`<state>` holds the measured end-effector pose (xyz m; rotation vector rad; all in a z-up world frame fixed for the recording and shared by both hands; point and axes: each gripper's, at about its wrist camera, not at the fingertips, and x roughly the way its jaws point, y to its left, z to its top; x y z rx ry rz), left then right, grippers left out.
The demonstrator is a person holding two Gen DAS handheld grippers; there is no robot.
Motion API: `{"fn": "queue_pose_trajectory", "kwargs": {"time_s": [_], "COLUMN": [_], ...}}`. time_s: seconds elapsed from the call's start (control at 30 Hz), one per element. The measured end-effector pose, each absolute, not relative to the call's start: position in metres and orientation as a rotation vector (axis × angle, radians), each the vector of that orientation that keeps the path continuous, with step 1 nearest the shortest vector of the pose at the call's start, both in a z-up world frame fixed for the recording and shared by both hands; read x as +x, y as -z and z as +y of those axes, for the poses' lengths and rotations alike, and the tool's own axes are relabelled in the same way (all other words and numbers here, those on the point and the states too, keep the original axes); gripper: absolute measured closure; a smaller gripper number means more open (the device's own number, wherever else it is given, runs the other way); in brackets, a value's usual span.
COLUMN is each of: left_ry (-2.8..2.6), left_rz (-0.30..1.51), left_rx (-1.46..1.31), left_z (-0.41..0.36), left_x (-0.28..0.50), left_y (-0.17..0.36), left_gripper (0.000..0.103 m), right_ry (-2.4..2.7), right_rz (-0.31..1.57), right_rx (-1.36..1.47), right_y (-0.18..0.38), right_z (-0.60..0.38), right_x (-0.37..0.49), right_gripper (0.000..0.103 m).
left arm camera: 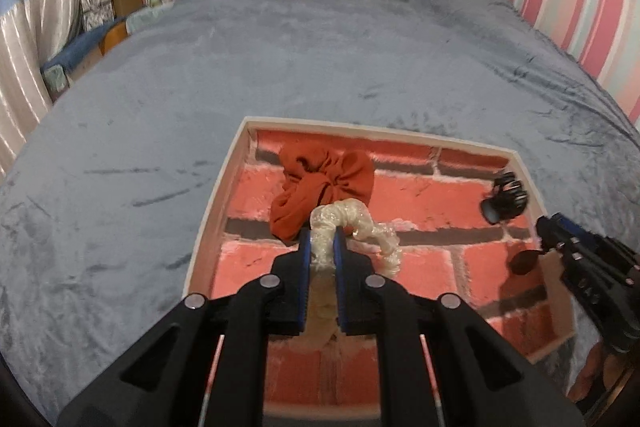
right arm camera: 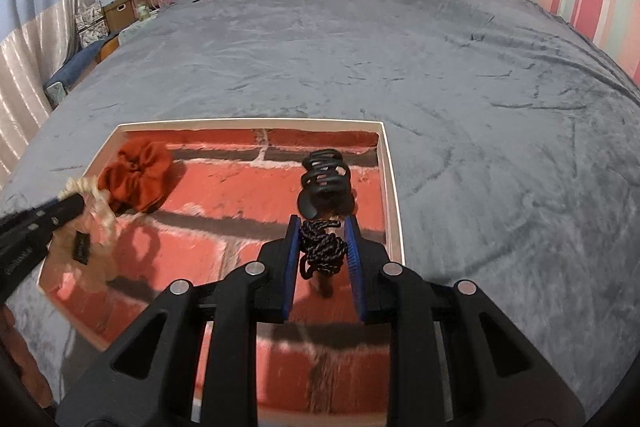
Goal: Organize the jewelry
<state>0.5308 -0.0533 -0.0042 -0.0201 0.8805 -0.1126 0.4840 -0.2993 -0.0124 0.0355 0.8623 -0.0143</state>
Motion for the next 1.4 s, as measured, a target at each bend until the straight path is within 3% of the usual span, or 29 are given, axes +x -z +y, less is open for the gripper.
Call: {"fn": "queue_pose_trajectory", "kwargs": {"time_s": [0.53,0.63,0.67,0.77,0.93,1.4], "left_ry": [0.058,0.053,0.044,0.052,0.057,0.035], "left_rz": [0.971,0.973,0.956,0.934,0.850,0.700], "left_rx": [0.027,0.024,0.030,0.032,0.037,0.046], "left_z": [-0.048,-0.045,-0.044,-0.043,-0.042,-0.008], "left_x": [0.553,0.552,0.550,0.542,0.509,0.359], "left_y": [0.050,0.048,0.045,0.032,-0.007,-0.099], "left_gripper": [0.089,0.065,0.059,0.057,0.046,0.045], "right_ry": [0.025,0.030,0.025,0.014,-0.012,-0.092], "right_rz": [0.995,0.994,0.991,0.964,0.909,0.794], "right_rx": [-0.002,-0.003,0.001,0.002,0.022,0.079], "right_y": [0.053,0.054,0.053,0.042,0.011,-0.077], "right_z": [-0.301,-0.303,-0.303,-0.303,-0.306,-0.312], "right_x": [0.511,0.511,0.510,0.504,0.483,0.343], "right_gripper": [0.080,0.071,0.068,0.058,0.053,0.047]}}
